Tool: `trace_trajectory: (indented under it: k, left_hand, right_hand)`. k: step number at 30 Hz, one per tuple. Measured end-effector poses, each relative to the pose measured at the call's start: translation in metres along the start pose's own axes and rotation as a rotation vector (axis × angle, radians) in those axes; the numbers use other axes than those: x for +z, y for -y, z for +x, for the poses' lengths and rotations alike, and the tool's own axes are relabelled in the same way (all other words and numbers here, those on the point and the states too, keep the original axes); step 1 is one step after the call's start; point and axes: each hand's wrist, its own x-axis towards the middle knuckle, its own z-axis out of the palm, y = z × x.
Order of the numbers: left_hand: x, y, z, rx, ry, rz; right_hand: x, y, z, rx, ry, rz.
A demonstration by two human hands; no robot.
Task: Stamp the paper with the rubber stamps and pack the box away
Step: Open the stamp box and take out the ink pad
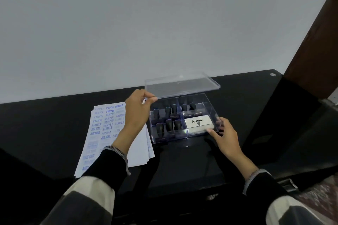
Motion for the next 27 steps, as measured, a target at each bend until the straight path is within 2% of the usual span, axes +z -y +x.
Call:
trace_trajectory:
  k: [3,8,13,22,25,27]
  left_hand:
    - [0.014,0.01,0.029,-0.048,-0.033,-0.017]
    - [0.038,0.049,0.065,-0.132,0.031,0.094]
    - [0.052,0.071,0.083,-0.183,0.06,0.104]
    - [0.037,0.091,0.091,-0.213,0.315,0.201]
    - [0.035,0.093,0.093,-0.256,0.444,0.208]
    - [0.035,0.096,0.092,-0.254,0.46,0.217]
  right_hand:
    - [-0.001,-0.011,-0.001,-0.028,0.017,-0.026]
    - [0.001,-0.023,0.002,-0.058,-0.001,-0.044]
    - [0.002,-0.031,0.005,-0.081,0.007,-0.077]
    - [0.002,-0.03,0.004,-0.092,-0.004,-0.119]
    - [0.002,-0.03,0.004,-0.089,-0.008,-0.124]
    - [0.003,-0.031,0.005,-0.082,-0.005,-0.123]
